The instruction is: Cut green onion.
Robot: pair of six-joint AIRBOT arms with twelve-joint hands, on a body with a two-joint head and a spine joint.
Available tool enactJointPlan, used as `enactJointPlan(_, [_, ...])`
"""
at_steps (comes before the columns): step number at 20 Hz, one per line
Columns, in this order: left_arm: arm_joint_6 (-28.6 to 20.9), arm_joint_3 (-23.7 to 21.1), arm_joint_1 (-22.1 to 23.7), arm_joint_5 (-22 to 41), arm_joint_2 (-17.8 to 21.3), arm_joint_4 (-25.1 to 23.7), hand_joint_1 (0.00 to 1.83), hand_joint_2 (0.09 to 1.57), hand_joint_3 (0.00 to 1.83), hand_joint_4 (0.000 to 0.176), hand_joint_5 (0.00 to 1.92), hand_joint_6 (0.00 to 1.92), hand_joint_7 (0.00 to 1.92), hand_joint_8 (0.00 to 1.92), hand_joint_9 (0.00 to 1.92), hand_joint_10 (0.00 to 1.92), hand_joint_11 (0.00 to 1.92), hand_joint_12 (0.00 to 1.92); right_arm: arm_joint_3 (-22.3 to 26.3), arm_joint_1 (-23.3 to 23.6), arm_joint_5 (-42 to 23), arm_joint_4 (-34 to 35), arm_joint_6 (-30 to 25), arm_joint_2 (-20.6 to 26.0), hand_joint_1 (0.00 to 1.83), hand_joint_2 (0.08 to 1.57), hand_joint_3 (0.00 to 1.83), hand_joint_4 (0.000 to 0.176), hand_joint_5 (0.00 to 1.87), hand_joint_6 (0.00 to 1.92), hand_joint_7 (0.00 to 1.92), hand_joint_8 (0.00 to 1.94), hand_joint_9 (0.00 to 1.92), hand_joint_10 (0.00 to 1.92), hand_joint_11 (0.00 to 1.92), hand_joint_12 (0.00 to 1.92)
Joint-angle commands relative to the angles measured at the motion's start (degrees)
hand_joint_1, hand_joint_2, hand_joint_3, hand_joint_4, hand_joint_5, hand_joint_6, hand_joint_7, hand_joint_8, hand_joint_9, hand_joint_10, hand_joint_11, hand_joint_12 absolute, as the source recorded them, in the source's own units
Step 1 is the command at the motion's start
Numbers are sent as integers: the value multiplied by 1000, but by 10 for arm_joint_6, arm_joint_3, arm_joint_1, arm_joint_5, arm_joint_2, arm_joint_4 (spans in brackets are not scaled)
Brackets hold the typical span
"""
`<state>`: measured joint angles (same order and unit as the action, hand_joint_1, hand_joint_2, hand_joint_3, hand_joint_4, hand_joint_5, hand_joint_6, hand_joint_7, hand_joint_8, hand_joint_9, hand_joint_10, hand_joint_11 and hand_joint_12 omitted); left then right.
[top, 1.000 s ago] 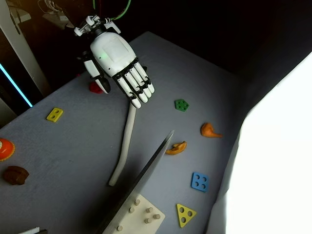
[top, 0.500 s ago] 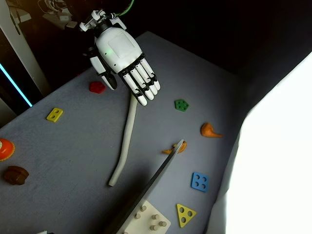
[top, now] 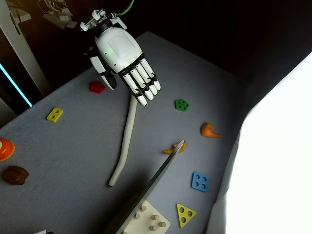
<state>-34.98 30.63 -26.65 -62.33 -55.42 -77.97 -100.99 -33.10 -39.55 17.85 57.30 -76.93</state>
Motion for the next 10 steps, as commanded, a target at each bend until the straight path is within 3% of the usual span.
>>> enactJointPlan(1, [5, -1, 8, -15, 6, -48, 660, 1348, 0, 24, 35, 2, 25, 3, 30, 3, 0, 168, -2, -3, -49, -10, 10, 3, 1536, 1030, 304, 176, 1396, 1921, 1547, 1941, 1638, 1921, 1715, 1921])
enactJointPlan(2, [8, -1, 9, -15, 6, -48, 676, 1340, 0, 19, 38, 2, 32, 3, 40, 5, 0, 208, -2, -5, -49, -12, 9, 2, 1545, 992, 305, 176, 1308, 1921, 1480, 1941, 1596, 1921, 1689, 1921])
enactJointPlan(3, [12, -1, 10, -13, 6, -48, 658, 1347, 0, 22, 35, 1, 28, 0, 38, 3, 0, 205, -2, -6, -48, -15, 8, 2, 1508, 954, 375, 112, 1114, 1921, 1341, 1941, 1480, 1921, 1578, 1921])
enactJointPlan(4, [16, -1, 10, -9, 6, -48, 642, 1355, 3, 22, 32, 0, 19, 2, 26, 1, 0, 166, -2, -6, -48, -15, 7, 2, 1149, 896, 726, 0, 795, 1685, 1041, 1941, 1165, 1921, 1189, 1921])
enactJointPlan(5, [17, -1, 11, -8, 6, -48, 642, 1355, 3, 22, 32, 0, 19, 2, 26, 1, 0, 166, -2, -6, -48, -16, 5, 2, 1149, 896, 726, 0, 795, 1685, 1041, 1941, 1165, 1921, 1189, 1921])
enactJointPlan(6, [17, -1, 11, -7, 6, -48, 664, 1349, 0, 24, 28, 1, 16, 1, 16, 3, 0, 129, -2, -6, -48, -16, 4, 2, 1159, 886, 825, 0, 720, 1574, 837, 1824, 897, 1921, 906, 1921])
enactJointPlan(7, [17, -1, 12, -7, 6, -48, 575, 1376, 13, 33, 8, 4, 10, 3, 22, 3, 0, 177, -2, -6, -48, -16, 4, 2, 1103, 1114, 418, 0, 583, 1606, 721, 1617, 570, 1884, 587, 1921])
enactJointPlan(8, [17, -1, 13, -7, 6, -48, 575, 1376, 13, 33, 8, 4, 10, 3, 22, 3, 0, 177, -2, -6, -48, -16, 4, 2, 1103, 1114, 418, 0, 583, 1606, 721, 1617, 570, 1884, 587, 1921])
enactJointPlan(9, [18, -1, 14, -7, 6, -48, 608, 1362, 6, 31, 15, 8, 15, 5, 28, 5, 0, 186, -2, -6, -48, -17, 4, 2, 990, 1207, 175, 0, 643, 1521, 477, 1552, 425, 1810, 445, 1921])
enactJointPlan(10, [19, -1, 15, -7, 6, -48, 642, 1354, 2, 29, 22, 9, 15, 3, 25, 3, 0, 177, -2, -6, -48, -17, 4, 2, 974, 1124, 69, 0, 428, 1400, 388, 1473, 345, 1762, 357, 1921])
